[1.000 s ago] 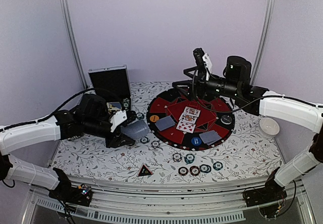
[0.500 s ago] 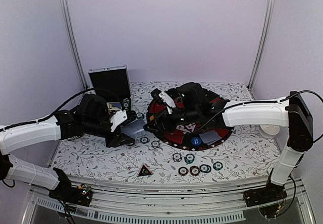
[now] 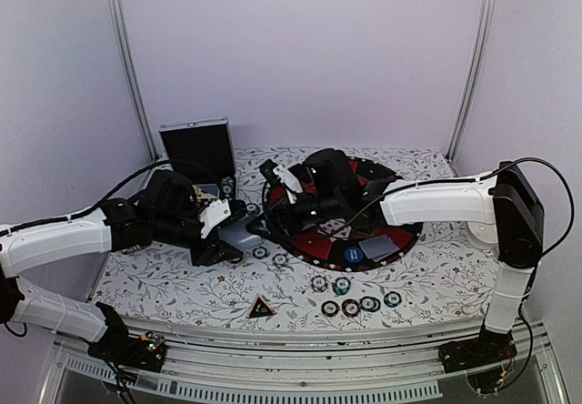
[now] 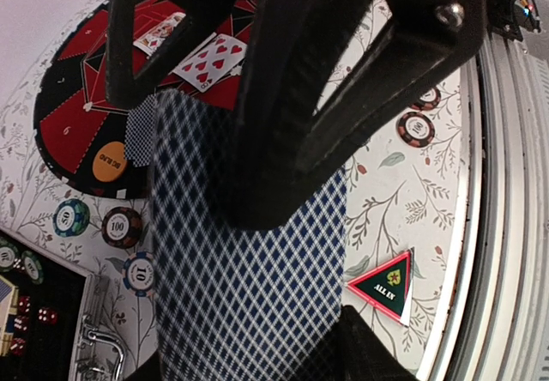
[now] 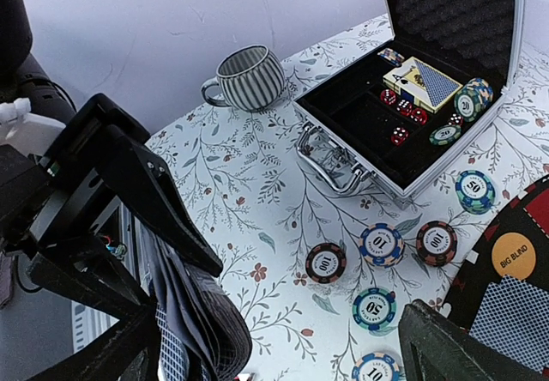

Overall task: Distribute texas hold em gaming equipment
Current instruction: Pick up the poker card from the face-down deck piles.

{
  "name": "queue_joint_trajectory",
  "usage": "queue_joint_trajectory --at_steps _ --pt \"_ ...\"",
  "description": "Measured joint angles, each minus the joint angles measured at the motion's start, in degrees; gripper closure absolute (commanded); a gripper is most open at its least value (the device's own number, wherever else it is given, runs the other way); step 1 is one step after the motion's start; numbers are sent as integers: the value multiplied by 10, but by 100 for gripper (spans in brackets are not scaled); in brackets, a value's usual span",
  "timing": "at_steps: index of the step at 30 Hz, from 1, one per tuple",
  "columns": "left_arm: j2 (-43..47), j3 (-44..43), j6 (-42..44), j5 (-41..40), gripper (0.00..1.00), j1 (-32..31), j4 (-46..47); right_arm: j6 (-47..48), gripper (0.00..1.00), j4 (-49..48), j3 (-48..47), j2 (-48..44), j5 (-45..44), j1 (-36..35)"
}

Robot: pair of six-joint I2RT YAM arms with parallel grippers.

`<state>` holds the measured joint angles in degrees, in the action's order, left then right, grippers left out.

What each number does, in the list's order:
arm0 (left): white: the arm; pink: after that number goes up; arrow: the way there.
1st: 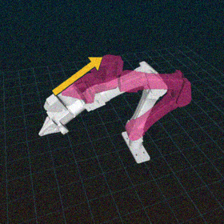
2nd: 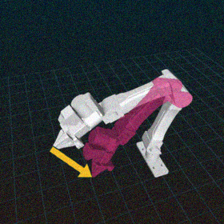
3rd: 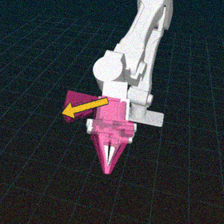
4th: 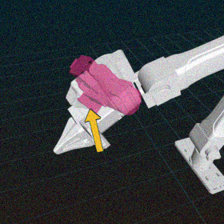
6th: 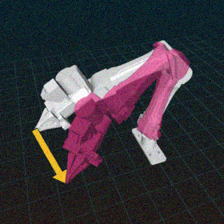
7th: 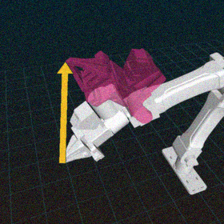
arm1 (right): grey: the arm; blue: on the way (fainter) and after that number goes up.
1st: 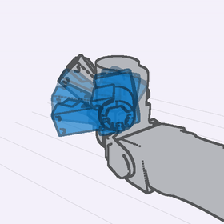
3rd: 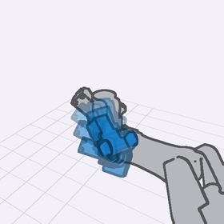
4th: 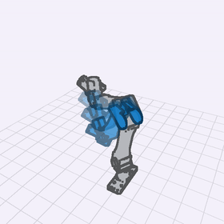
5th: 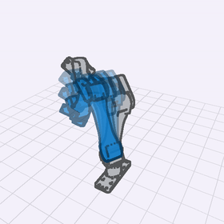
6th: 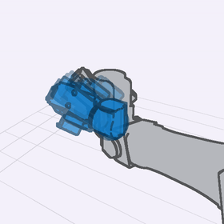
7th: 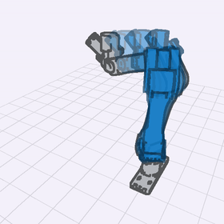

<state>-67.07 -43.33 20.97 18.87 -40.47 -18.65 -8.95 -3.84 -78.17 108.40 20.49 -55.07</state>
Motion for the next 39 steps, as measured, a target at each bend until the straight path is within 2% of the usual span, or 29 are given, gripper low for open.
queue_joint_trajectory --at_steps 11,27,39 --pt "-10 0 0 -5 54 0 -1 2 1 -5 -18 44 -28 -2" --pt "-11 0 0 -7 54 0 0 46 1 14 13 -3 -111 -6" --pt "-12 0 0 -10 54 0 0 72 59 51 9 -17 -73 -7"
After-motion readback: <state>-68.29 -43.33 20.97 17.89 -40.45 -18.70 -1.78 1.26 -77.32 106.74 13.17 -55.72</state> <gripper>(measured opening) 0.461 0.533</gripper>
